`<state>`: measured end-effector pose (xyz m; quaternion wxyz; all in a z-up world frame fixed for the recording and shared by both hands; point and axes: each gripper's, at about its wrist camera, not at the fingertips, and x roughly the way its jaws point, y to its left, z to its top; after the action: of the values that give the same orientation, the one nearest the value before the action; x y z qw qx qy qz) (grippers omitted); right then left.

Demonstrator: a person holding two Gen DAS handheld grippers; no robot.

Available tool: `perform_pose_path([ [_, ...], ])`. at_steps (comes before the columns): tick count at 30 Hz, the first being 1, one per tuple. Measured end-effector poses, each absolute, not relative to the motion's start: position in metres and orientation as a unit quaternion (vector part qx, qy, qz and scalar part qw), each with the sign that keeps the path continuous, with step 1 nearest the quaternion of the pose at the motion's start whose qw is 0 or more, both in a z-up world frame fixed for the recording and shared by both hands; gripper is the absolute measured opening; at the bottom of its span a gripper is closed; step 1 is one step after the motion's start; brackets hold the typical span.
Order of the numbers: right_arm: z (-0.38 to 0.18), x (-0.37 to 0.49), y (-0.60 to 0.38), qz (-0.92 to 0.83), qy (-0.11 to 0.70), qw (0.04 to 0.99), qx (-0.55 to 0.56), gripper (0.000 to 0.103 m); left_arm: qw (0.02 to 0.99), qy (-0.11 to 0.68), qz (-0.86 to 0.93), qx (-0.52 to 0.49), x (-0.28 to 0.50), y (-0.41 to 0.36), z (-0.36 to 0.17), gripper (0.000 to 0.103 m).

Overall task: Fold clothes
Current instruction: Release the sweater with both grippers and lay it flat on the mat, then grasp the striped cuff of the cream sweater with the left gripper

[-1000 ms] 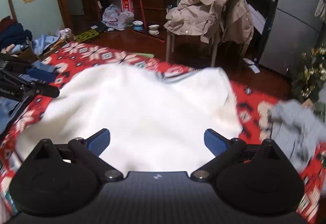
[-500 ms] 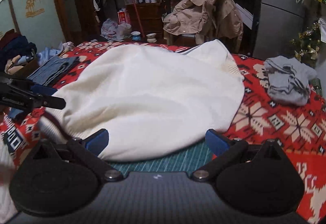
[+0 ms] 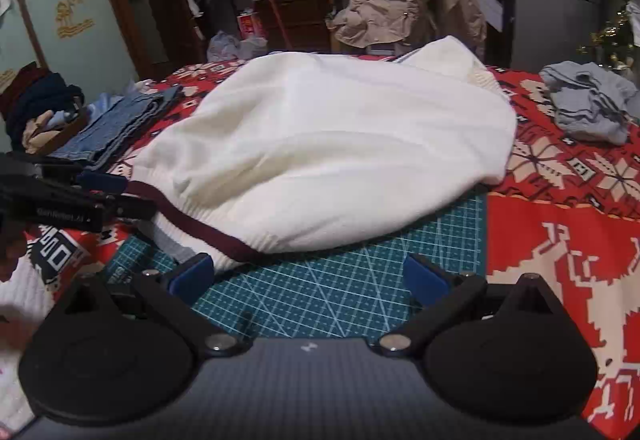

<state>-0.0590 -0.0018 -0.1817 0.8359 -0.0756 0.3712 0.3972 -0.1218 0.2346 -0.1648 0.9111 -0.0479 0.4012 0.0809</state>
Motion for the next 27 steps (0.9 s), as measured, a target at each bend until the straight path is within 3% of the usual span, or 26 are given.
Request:
perform_pose_path([
  [4, -0.184, -0.057, -0.005, 0.394, 0.380, 0.835, -0.063, 0.102, 0.903, 0.415, 0.077, -0.082, -0.119, 0.240, -0.173, 0.058],
  [7, -0.184, -0.055, -0.006, 0.392, 0.381, 0.835, -0.062, 0.102, 0.902, 0.410, 0.074, -0.115, -0.120, 0.242, -0.171, 0.034],
  [9, -0.184, -0.055, -0.008, 0.392, 0.382, 0.835, -0.059, 0.102, 0.907, 0.397, 0.073, -0.122, -0.123, 0.241, -0.165, 0.013],
  [18, -0.192, -0.062, 0.005, 0.411, 0.378, 0.827, -0.062, 0.102, 0.905, 0.302, 0.076, -0.290, -0.138, 0.279, -0.131, 0.011],
  [23, -0.196, -0.049, 0.010, 0.399, 0.372, 0.838, -0.021, 0.098, 0.907, 0.287, 0.083, -0.296, -0.138, 0.291, -0.118, 0.010],
  [27, -0.207, -0.020, 0.017, 0.376, 0.403, 0.834, 0.036, 0.087, 0.903, 0.297, 0.086, -0.299, -0.137, 0.290, -0.123, 0.010],
])
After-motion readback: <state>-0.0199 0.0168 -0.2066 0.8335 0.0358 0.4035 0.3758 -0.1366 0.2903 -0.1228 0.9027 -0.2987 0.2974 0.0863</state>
